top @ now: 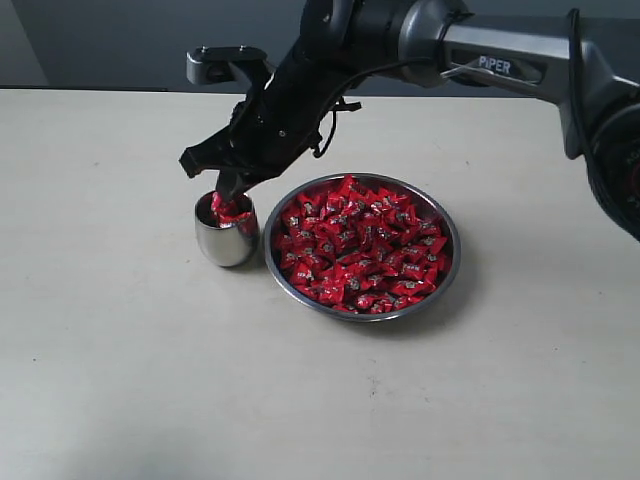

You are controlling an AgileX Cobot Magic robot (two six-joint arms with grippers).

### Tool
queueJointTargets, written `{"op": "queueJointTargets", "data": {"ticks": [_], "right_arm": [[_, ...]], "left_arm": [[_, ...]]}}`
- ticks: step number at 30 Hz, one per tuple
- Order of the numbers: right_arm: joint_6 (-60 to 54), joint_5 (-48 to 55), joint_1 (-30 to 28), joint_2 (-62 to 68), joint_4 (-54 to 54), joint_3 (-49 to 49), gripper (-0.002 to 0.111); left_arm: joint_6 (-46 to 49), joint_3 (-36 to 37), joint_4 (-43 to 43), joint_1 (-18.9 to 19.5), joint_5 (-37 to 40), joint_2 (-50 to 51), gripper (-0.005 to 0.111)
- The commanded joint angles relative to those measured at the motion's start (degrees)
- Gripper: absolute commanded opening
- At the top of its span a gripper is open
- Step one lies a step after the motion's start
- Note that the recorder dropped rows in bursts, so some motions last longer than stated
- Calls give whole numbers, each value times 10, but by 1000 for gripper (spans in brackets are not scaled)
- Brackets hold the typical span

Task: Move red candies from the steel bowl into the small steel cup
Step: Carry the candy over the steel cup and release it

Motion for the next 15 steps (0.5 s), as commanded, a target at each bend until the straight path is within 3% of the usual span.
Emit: {"op": "queueJointTargets", "data": {"ticks": [1, 5, 15], "right_arm": [[-5, 5, 0, 9, -7, -15, 16], [-5, 3, 0, 8, -33, -16, 37], [24, -40, 0, -10, -45, -16, 37]], "left_arm": [[-1, 1, -1, 1, 0, -2, 0], [-1, 1, -1, 1, -1, -2, 0], [-1, 1, -1, 1, -1, -2, 0]]}}
